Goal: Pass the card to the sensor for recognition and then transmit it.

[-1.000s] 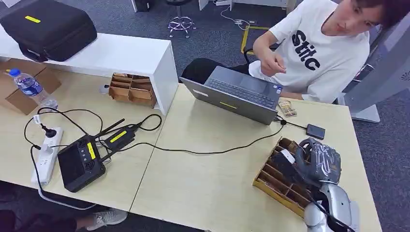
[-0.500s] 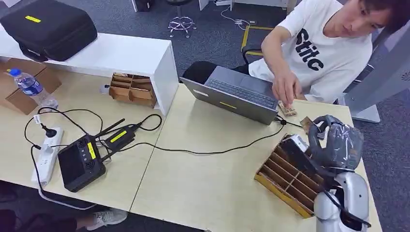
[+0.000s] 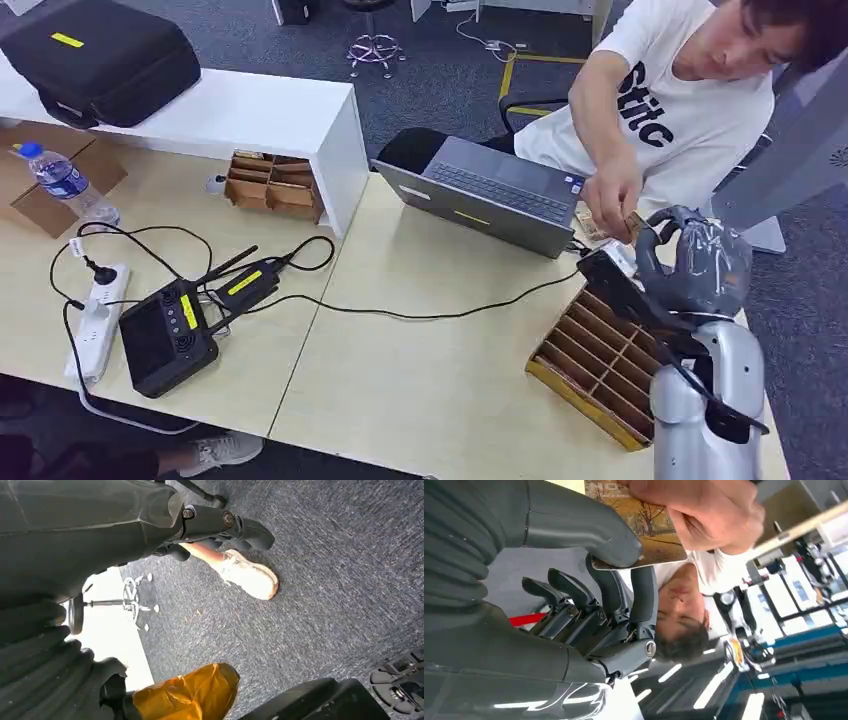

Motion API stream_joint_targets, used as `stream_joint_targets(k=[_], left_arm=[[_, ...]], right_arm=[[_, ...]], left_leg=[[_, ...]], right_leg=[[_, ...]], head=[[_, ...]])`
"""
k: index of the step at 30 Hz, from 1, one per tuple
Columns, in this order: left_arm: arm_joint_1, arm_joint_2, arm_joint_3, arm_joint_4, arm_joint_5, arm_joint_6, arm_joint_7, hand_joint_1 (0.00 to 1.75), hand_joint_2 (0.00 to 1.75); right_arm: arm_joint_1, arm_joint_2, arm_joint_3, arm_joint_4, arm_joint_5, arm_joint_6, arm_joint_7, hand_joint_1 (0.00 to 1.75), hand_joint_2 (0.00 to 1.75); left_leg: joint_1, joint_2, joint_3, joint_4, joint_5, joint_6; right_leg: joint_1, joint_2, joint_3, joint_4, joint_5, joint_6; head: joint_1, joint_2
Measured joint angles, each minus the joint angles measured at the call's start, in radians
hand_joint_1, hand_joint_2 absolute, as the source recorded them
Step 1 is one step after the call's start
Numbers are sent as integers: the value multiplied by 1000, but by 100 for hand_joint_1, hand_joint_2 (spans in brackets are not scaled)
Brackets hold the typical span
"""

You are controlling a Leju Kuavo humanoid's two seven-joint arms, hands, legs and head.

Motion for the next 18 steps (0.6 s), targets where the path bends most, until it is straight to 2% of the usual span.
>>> stream_joint_targets(k=[6, 11, 12, 13, 14, 15, 18], left_arm=[[0, 0, -11, 0, 0, -1, 0, 0, 175], [0, 1, -12, 0, 0, -2, 0, 0, 175], [0, 1, -12, 0, 0, -2, 0, 0, 175], [0, 1, -12, 0, 0, -2, 0, 0, 175], [0, 1, -12, 0, 0, -2, 0, 0, 175], [0, 1, -12, 0, 0, -2, 0, 0, 175], [0, 2, -12, 0, 0, -2, 0, 0, 175]], right_arm=[[-45, 0, 21, 129, 50, 0, 21, 175, 175], [-47, 0, 36, 173, 54, -2, 20, 175, 175], [-47, 0, 37, 178, 55, -2, 20, 150, 175], [-47, 0, 37, 182, 55, -3, 20, 103, 175], [-47, 0, 37, 187, 55, -2, 20, 103, 175], [-47, 0, 39, 191, 55, -2, 19, 0, 175], [-46, 0, 42, 200, 43, -1, 10, 0, 175]], left_leg=[[0, -2, 0, 0, 0, 0], [0, -2, -1, 0, 0, 0], [0, -2, -1, 0, 0, 0], [0, -2, -1, 0, 0, 0], [0, -2, -1, 0, 0, 0], [0, -2, -1, 0, 0, 0], [0, -2, -1, 0, 0, 0]], right_leg=[[0, -1, 0, 0, 0, 0], [0, -2, 0, 0, -1, 0], [0, -2, 0, 0, -1, 0], [0, -2, 0, 0, -1, 1], [0, -2, -1, 0, -1, 1], [0, -1, -1, 0, -1, 1], [0, -1, -1, 0, -1, 1]], head=[[0, 0], [0, 0], [0, 0], [0, 0], [0, 0], [0, 0], [0, 0]])
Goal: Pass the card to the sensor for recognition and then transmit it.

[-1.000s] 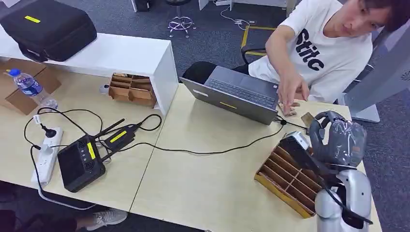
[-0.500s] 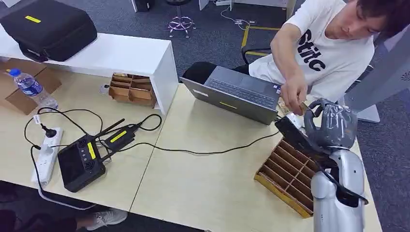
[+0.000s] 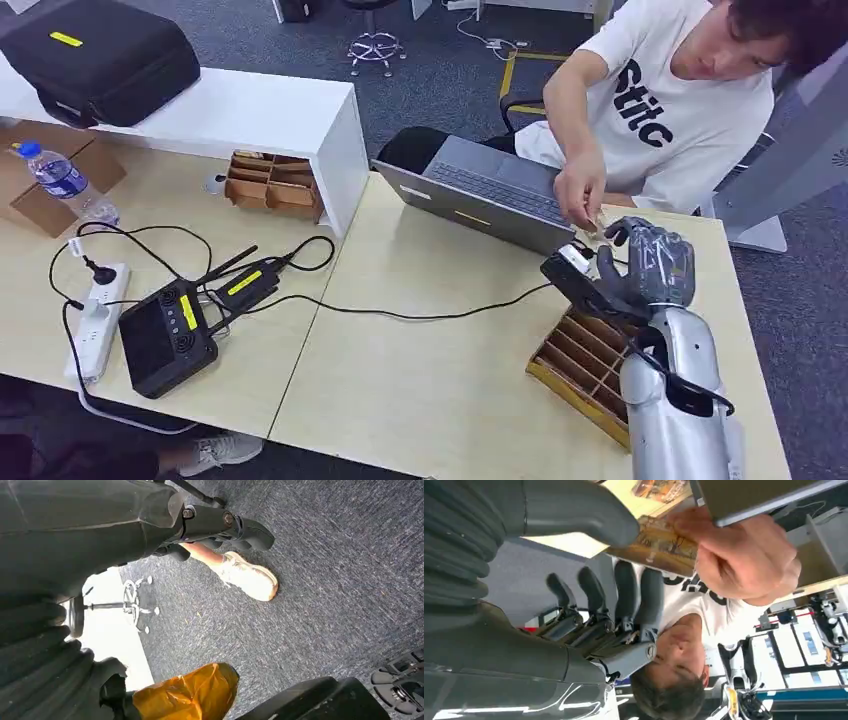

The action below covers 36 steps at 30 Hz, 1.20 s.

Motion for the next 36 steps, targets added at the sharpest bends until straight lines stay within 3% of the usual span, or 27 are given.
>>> stream_joint_targets(k=[4, 17, 25, 28, 31, 33, 36], left_arm=[[0, 2, 0, 0, 0, 0, 0, 0, 175], [0, 3, 0, 0, 0, -2, 0, 0, 175], [2, 4, 0, 0, 0, 3, 0, 0, 175], [2, 5, 2, 0, 0, 11, 0, 0, 175], [2, 8, 4, 0, 0, 13, 0, 0, 175], [6, 10, 5, 0, 0, 14, -3, 0, 175], [8, 11, 11, 0, 0, 18, -5, 0, 175]], right_arm=[[10, 0, -20, 3, -167, 16, -52, 0, 175], [21, -2, -60, 2, -240, 31, -69, 0, 175], [53, -29, -215, -60, -448, 52, -103, 0, 175], [63, -47, -313, -75, -651, 117, -110, 0, 175], [78, -76, -505, -34, -1165, 286, -127, 0, 175], [98, -123, -647, 36, -1434, 380, -166, 0, 175], [139, -181, -832, 147, -1590, 467, -190, 0, 175]], left_leg=[[0, 0, 0, 0, 0, 0], [0, 1, 0, 0, 0, 0], [0, 0, 0, 1, 0, 0], [-1, 1, 0, 1, 0, 0], [-1, -6, 1, 1, 0, 1], [-1, -11, 0, 1, -1, 1], [-1, -9, 0, 1, -3, 4]], right_leg=[[0, 0, 0, 0, 0, 0], [0, 1, 0, 0, 0, 0], [0, 0, 0, 0, 0, 0], [0, 0, 0, -1, 0, 0], [0, -6, 0, -2, 0, 1], [0, -11, 5, -3, -2, 3], [0, -9, 5, -3, -2, 3]], head=[[0, 0], [0, 0], [0, 0], [0, 0], [0, 0], [0, 0], [0, 0]])
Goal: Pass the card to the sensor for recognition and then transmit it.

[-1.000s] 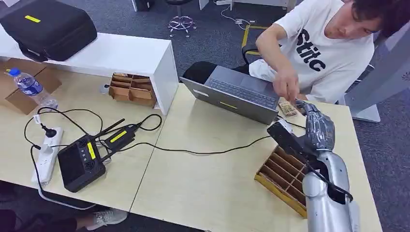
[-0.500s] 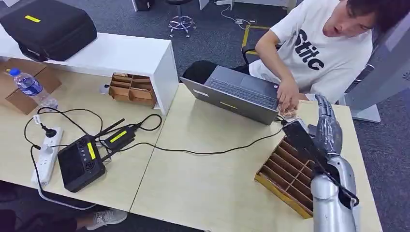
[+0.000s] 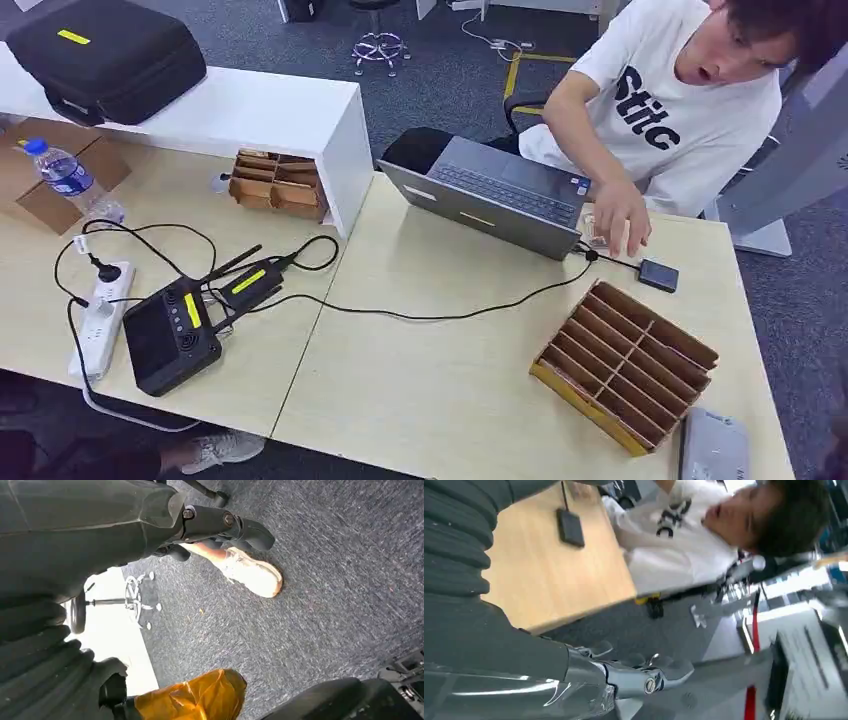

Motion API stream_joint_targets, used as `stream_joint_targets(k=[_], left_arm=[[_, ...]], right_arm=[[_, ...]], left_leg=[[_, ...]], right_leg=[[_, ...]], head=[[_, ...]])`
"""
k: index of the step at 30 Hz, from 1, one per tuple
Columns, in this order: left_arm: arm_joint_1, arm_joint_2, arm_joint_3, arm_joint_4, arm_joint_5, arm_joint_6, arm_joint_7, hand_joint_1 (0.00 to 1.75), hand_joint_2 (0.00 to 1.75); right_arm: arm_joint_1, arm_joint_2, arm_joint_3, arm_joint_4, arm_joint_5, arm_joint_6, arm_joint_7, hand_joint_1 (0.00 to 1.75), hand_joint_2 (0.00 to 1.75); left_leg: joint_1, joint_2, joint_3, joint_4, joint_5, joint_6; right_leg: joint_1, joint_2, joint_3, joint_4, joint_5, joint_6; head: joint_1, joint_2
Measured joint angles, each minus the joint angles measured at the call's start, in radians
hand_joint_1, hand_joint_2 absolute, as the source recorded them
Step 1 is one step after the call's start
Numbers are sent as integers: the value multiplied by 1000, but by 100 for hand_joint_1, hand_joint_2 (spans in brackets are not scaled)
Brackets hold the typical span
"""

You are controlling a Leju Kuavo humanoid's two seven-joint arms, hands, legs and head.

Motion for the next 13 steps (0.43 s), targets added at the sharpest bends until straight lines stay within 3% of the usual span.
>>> stream_joint_targets(k=[5, 13], left_arm=[[-1, 0, 12, 0, 0, 10, -2, 0, 175], [-1, -8, 35, 0, 1, 19, -6, 0, 175]], right_arm=[[62, -46, -178, 120, -74, 18, -4, 0, 175], [139, -63, -330, 295, -92, 15, -33, 0, 175]], left_leg=[[0, 2, 0, 0, -1, -1], [1, 3, 1, -1, -1, -1]], right_leg=[[0, 2, -1, 0, -1, 0], [0, 3, -1, 0, -1, -1]], head=[[0, 0], [0, 0]])
